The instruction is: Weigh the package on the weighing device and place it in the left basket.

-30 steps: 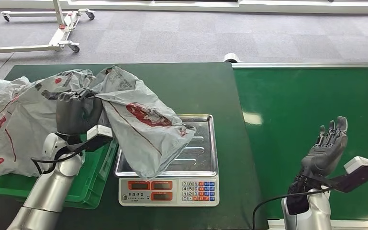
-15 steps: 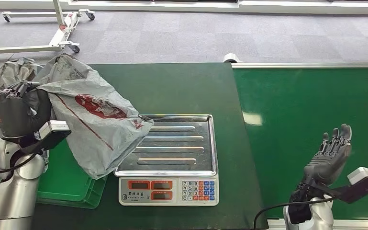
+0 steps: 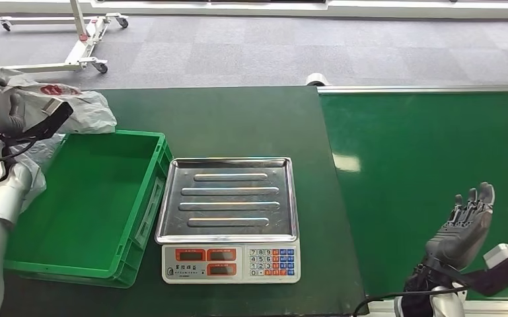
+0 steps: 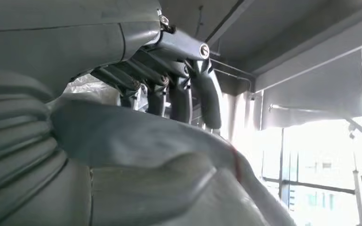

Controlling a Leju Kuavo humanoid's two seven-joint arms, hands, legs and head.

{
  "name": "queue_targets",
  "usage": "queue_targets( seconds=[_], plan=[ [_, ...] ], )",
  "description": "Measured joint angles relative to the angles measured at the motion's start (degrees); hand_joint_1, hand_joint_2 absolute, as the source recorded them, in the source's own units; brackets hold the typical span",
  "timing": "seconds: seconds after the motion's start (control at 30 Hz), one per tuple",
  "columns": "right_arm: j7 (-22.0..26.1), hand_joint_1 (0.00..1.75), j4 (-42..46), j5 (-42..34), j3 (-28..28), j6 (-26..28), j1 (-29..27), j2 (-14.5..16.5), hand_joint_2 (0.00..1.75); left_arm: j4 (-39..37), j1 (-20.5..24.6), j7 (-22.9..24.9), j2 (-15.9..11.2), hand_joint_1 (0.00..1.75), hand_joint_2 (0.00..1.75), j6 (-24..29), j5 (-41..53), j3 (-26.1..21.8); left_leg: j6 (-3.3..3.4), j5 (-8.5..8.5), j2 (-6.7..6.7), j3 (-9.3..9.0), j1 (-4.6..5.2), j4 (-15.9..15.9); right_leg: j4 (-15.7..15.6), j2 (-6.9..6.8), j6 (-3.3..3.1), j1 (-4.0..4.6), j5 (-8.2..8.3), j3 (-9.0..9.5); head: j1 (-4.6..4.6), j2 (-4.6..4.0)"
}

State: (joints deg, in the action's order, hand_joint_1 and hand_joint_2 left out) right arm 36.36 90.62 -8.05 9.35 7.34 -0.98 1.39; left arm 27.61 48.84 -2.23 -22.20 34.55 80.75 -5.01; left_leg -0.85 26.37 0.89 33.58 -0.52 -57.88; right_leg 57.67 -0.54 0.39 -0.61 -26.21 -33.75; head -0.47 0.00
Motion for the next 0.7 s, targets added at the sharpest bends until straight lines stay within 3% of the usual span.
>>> queue_targets(
  seconds=[0.13, 0.23, 0.3, 0.4, 0.6, 0.7],
  plan=[
    [-0.4, 0.00, 0.6, -0.1, 0.0, 0.2, -1.0, 0.0, 0.00, -2.4, 0.0, -3.7, -0.9, 0.00, 0.00, 3.2, -3.2, -0.1, -0.02, 0.02, -0.03, 0.04, 0.00, 0.0, 0.0, 0.00, -0.01, 0.04, -0.02, -0.02, 0.00, 0.00],
    [-0.5, 0.00, 0.8, -0.1, 0.3, 0.0, -1.6, 0.0, 0.00, -1.2, -1.4, -15.5, -0.8, 0.00, 0.00, 4.6, -13.3, -1.6, -0.02, 0.02, -0.02, 0.03, 0.00, 0.0, 0.0, 0.01, -0.01, 0.02, -0.02, -0.03, 0.00, 0.00],
    [-0.4, 0.00, 0.8, -0.4, 0.8, -0.5, -1.9, 0.0, 0.00, 2.1, -3.5, -24.5, -0.2, 0.00, 0.00, 2.8, -22.7, -3.5, -0.02, 0.02, 0.02, 0.03, 0.01, 0.0, 0.0, 0.03, -0.01, 0.01, -0.02, -0.06, 0.00, 0.00],
    [-0.3, 0.00, 0.8, -1.0, 1.9, -1.7, -2.0, 0.0, 0.00, 13.2, -9.4, -30.9, 2.1, 0.00, 0.00, -2.9, -36.1, -5.0, 0.00, 0.03, 0.02, 0.03, 0.04, 0.0, 0.0, 0.05, 0.00, -0.03, -0.02, -0.07, -0.01, 0.00],
    [0.1, 0.00, 0.8, -0.6, 3.2, -3.0, -2.0, 0.3, 0.00, 45.3, -25.7, -34.8, 9.4, 0.00, 0.00, -16.1, -58.9, -3.6, 0.10, 0.22, 0.15, 0.02, 0.09, 0.0, -0.1, 0.16, 0.04, -0.09, -0.05, -0.05, -0.01, 0.00],
    [0.2, 0.00, 0.8, -0.5, 3.4, -3.3, -2.0, 0.6, 0.00, 56.0, -31.9, -35.4, 12.4, 0.00, 0.00, -22.7, -65.5, -0.6, 0.16, 0.30, 0.14, 0.01, 0.14, 0.0, -0.1, 0.18, 0.16, -0.14, -0.12, -0.02, 0.00, 0.00]
  ],
)
